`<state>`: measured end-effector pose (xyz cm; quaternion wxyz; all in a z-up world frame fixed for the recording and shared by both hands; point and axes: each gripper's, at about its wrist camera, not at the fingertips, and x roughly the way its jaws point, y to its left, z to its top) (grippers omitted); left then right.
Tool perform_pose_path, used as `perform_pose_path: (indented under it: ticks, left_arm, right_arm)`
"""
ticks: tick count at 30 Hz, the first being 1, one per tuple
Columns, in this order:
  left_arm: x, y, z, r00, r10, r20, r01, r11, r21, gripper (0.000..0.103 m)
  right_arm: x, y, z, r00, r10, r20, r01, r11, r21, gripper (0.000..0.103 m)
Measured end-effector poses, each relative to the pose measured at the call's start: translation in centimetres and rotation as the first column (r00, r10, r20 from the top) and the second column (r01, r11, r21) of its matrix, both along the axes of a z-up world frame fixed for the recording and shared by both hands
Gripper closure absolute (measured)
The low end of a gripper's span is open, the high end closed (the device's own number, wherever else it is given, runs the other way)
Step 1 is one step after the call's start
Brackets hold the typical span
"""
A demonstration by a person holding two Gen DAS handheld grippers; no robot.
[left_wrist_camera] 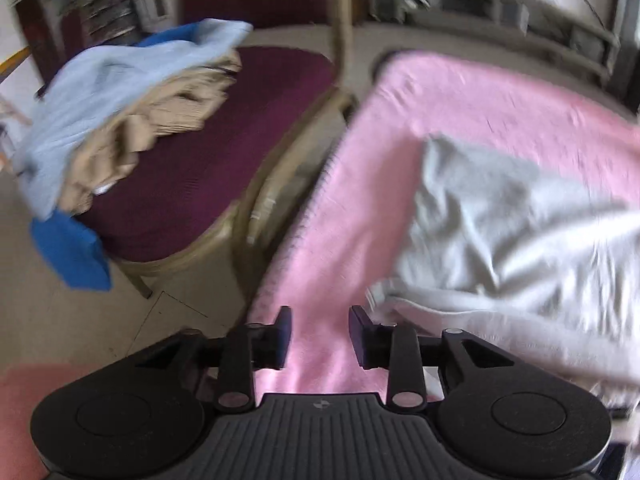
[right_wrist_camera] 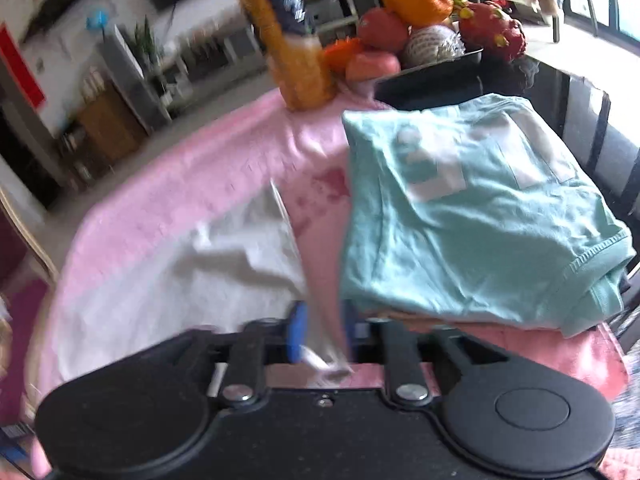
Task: Fold clothes
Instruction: 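Lift the hem with both grippers and fold it over the hoodie body, then open both grippers and release the folded hoodie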
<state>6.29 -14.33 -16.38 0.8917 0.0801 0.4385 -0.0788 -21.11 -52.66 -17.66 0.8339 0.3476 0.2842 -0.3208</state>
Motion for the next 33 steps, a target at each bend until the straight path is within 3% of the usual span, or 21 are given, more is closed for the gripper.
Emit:
perform_pose_path:
  ticks: [4,6,9,12,17,18,20,22,24,27,30,33]
  left_arm:
    - [-0.6,-0.9,1.5,0.993,-0.074,0.087,0.08,0.995,-0.06,0.066]
    - [-1.0,-2.5,1.7,0.98,-0.165,0.11,0.174,0.982,-0.07,0.064]
    - [-1.0,-6.1,1.0,0.936,-0.336,0.105,0.342,0.938,-0.05,0.063]
    - [-0.2,-8.5,-0.7,0.913,-0.407,0.04,0.409,0.911,-0.055,0.064]
    - [1.0,-9.1,-3.6,0.895,-0.436,-0.09,0.43,0.9,-0.076,0.066]
    - [0.8,-8.9,-3.6,0.888,-0.448,-0.103,0.442,0.894,-0.072,0.067]
    - [-0.3,-8.4,-3.2,0.845,-0.502,-0.183,0.502,0.863,-0.05,0.067]
    - [-2.0,-7.0,-2.3,0.807,-0.549,-0.218,0.555,0.831,-0.038,0.071]
    - [-3.5,-5.3,-1.1,0.786,-0.581,-0.211,0.585,0.81,-0.049,0.07]
    - [-3.7,-2.5,1.1,0.827,-0.551,-0.113,0.54,0.834,-0.111,0.068]
    - [-2.7,-2.0,2.1,0.89,-0.454,-0.039,0.445,0.885,-0.14,0.067]
    - [-2.1,-3.6,1.6,0.902,-0.43,-0.035,0.423,0.898,-0.12,0.067]
  right_arm:
    - [0.1,-0.3,0.0,0.995,0.034,0.097,-0.04,0.998,0.058,0.07]
    - [1.6,0.1,-0.3,0.992,0.091,0.084,-0.098,0.992,0.076,0.07]
    - [4.4,0.9,-1.2,0.986,0.168,0.021,-0.169,0.981,0.098,0.072]
    - [7.0,1.4,-2.4,0.976,0.207,-0.06,-0.199,0.973,0.115,0.086]
    - [8.3,1.9,-3.5,0.96,0.232,-0.16,-0.219,0.971,0.094,0.086]
    - [8.1,1.9,-3.8,0.953,0.251,-0.168,-0.232,0.964,0.127,0.086]
    - [7.6,1.8,-4.1,0.938,0.298,-0.177,-0.258,0.941,0.217,0.086]
    - [5.8,1.8,-3.9,0.93,0.339,-0.141,-0.265,0.886,0.381,0.085]
    - [3.7,2.3,-2.7,0.936,0.333,-0.116,-0.265,0.881,0.391,0.084]
    - [1.6,2.9,-0.4,0.947,0.315,-0.057,-0.28,0.902,0.328,0.077]
    - [1.8,3.1,0.9,0.953,0.302,-0.015,-0.289,0.924,0.252,0.077]
    - [2.7,3.3,0.8,0.953,0.301,0.045,-0.303,0.929,0.21,0.077]
